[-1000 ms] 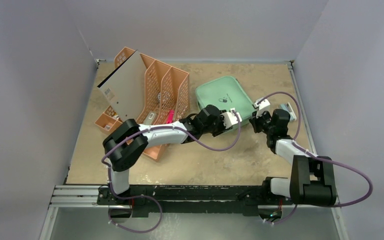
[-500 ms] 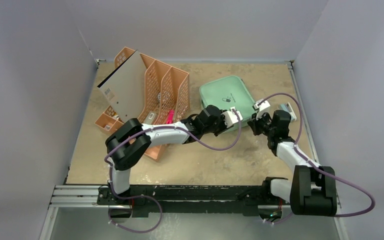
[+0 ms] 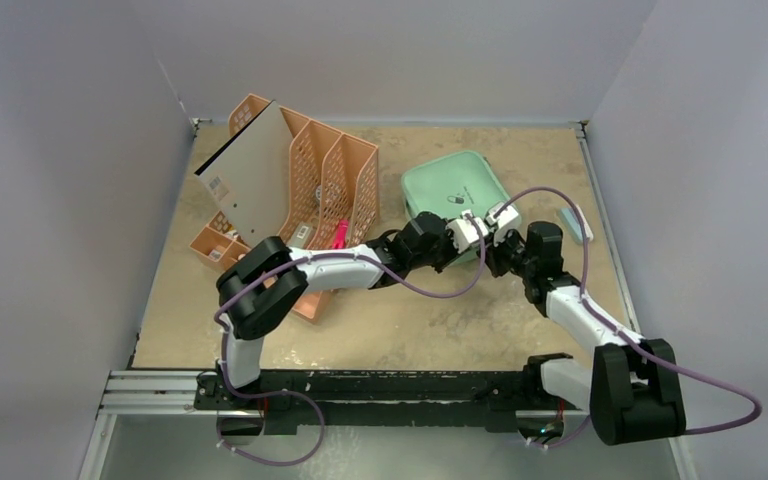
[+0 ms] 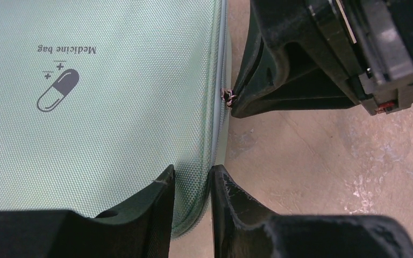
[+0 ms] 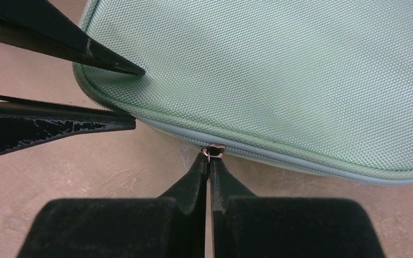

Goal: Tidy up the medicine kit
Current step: Zip the medicine box at the center of the board.

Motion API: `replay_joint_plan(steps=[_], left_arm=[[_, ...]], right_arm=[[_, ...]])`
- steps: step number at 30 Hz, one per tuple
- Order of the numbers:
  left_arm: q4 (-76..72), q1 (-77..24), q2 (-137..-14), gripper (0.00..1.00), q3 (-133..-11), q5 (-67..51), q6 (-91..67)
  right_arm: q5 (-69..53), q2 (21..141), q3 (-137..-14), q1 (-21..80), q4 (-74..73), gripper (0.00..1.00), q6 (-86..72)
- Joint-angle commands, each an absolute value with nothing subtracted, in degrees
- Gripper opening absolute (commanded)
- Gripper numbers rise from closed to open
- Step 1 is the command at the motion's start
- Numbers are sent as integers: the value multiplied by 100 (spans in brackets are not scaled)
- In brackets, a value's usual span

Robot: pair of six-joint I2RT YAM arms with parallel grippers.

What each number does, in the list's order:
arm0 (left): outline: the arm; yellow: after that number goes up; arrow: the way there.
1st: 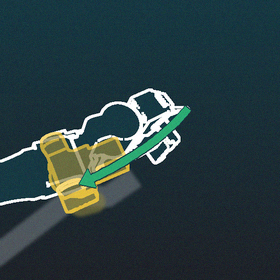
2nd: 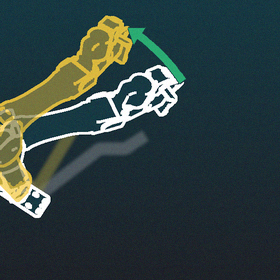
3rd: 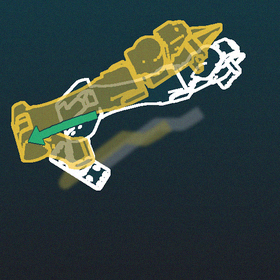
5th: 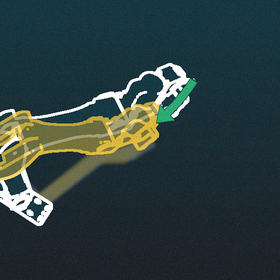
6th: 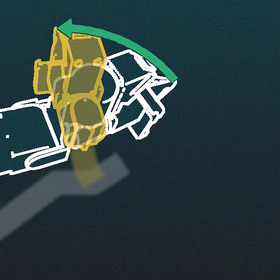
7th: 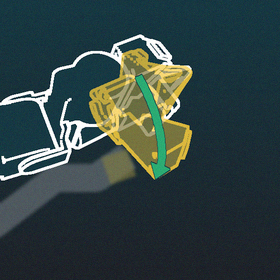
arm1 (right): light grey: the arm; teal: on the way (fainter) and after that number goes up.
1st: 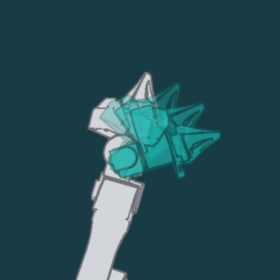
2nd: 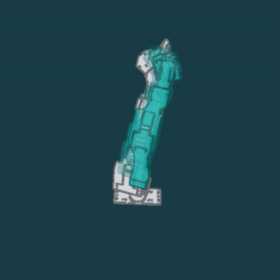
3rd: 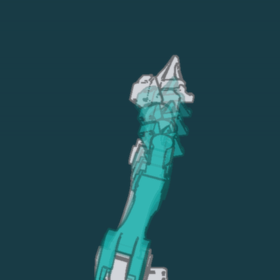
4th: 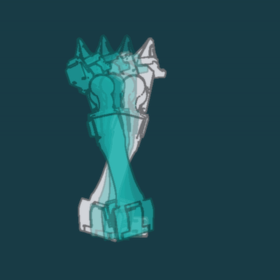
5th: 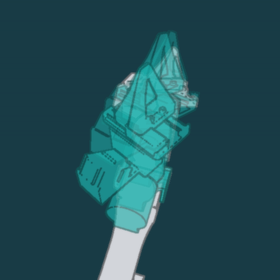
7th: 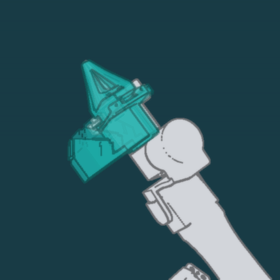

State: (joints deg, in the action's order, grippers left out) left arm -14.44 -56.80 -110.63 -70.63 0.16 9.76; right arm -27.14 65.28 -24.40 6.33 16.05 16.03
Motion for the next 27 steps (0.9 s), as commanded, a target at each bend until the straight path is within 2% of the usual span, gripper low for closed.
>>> replay_joint_plan(steps=[1,6,10,18,27], left_arm=[[-1496,-5722,-10993,26,-6995,-9,384],[-1163,-5706,-10448,40,-6908,-70,324],[-864,-5700,-10110,47,-6840,-289,740],[-1075,-5661,-9913,49,-6398,-909,2528],[-1287,-5570,-10587,51,-6808,-1244,4267]], right_arm=[[-3003,6067,-2619,757,1827,0,1296],[-2603,6010,-2693,692,1304,0,1392],[-2580,5838,-2656,417,1317,0,1314],[-2699,5918,-2804,-310,827,0,1175],[-2593,6037,-3187,-712,166,0,1152]])
